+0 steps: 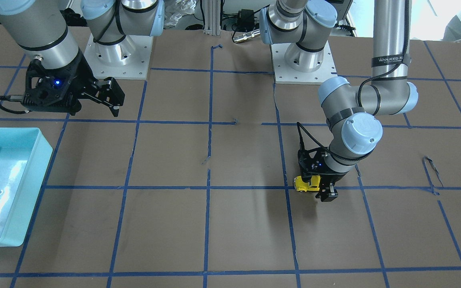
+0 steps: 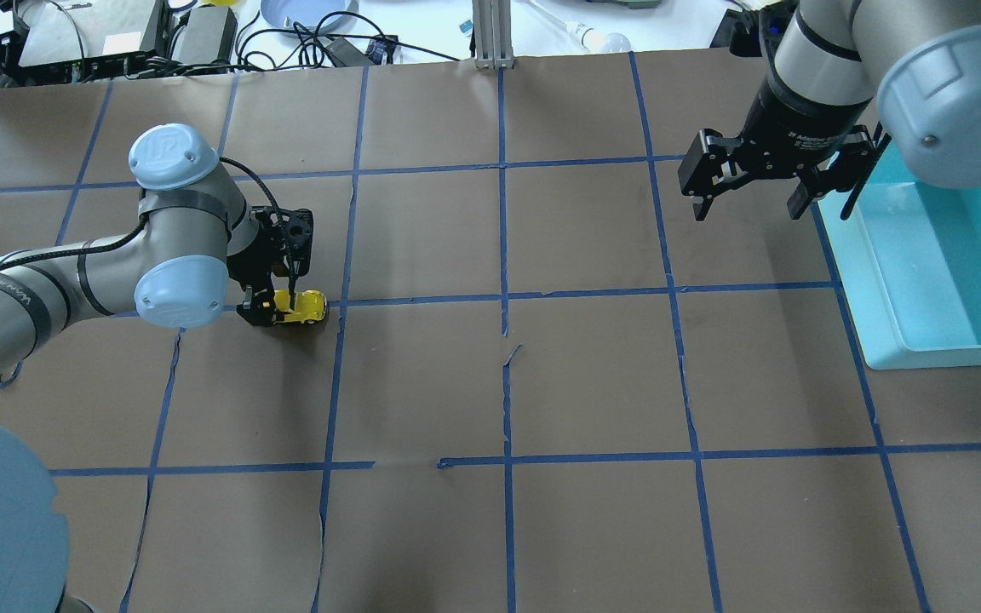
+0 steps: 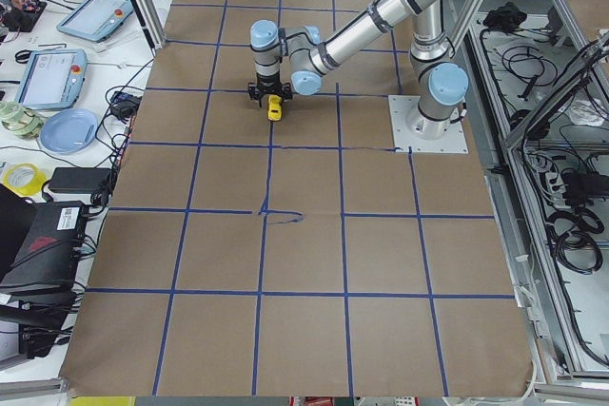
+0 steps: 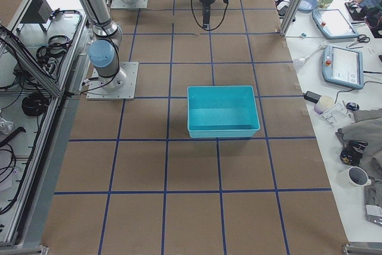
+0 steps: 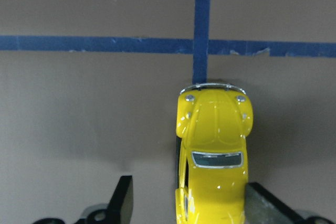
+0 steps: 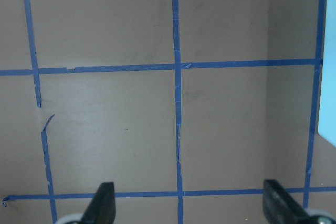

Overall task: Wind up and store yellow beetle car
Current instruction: 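Close the left gripper on the yellow car, pressing it to the table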

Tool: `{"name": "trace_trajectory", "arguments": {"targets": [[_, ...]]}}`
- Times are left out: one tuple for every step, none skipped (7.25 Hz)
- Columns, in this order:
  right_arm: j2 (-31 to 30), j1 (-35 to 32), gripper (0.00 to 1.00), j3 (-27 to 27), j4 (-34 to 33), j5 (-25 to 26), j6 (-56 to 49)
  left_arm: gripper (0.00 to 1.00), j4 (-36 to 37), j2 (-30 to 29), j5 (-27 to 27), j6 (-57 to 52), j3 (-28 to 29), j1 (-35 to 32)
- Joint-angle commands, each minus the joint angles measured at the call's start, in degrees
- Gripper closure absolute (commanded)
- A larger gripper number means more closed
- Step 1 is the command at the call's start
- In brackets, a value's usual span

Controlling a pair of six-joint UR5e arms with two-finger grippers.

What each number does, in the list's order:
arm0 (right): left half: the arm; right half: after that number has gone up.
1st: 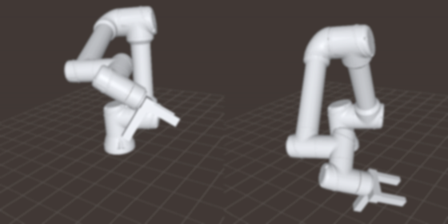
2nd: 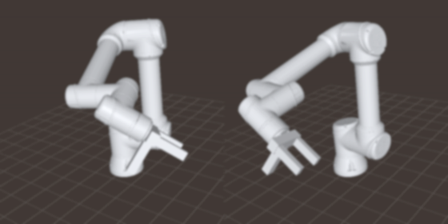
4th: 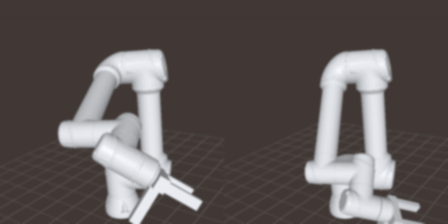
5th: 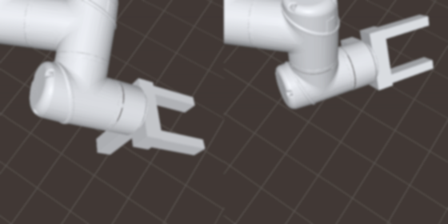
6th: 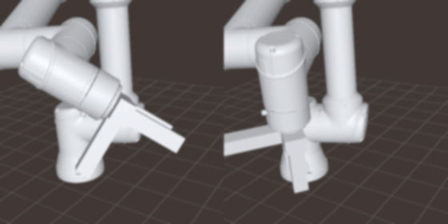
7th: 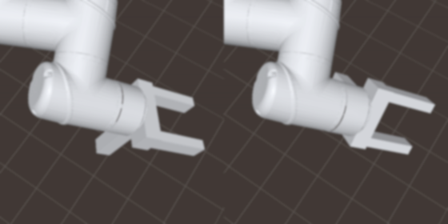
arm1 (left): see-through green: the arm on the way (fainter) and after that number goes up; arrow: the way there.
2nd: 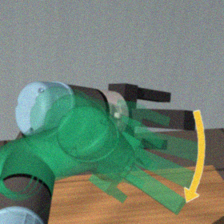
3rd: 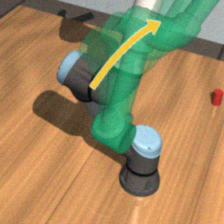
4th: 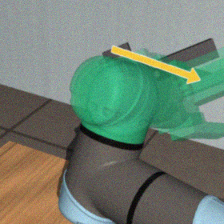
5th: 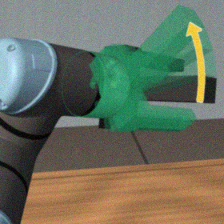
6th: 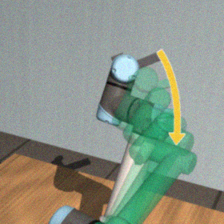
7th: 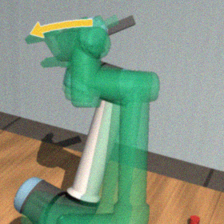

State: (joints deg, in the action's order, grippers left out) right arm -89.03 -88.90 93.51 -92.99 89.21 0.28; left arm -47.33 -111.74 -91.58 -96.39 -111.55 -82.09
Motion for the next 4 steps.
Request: {"name": "trace_trajectory", "arguments": {"targets": [[0.0, 0.0, 0.0, 0.0, 0.0, 0.0, 0.0, 0.22, 0.1, 0.8, -0.1, 0.0, -0.1, 0.0], [0.0, 0.0, 0.0, 0.0, 0.0, 0.0, 0.0, 0.22, -0.4, 1.1, -0.2, 0.0, 1.0, 0.0], [0.0, 0.0, 0.0, 0.0, 0.0, 0.0, 0.0, 0.22, -0.9, 1.0, -0.3, 0.1, 1.3, 0.0], [0.0, 0.0, 0.0, 0.0, 0.0, 0.0, 0.0, 0.22, -1.2, 0.5, -0.1, 0.1, 0.9, 0.0]]}}
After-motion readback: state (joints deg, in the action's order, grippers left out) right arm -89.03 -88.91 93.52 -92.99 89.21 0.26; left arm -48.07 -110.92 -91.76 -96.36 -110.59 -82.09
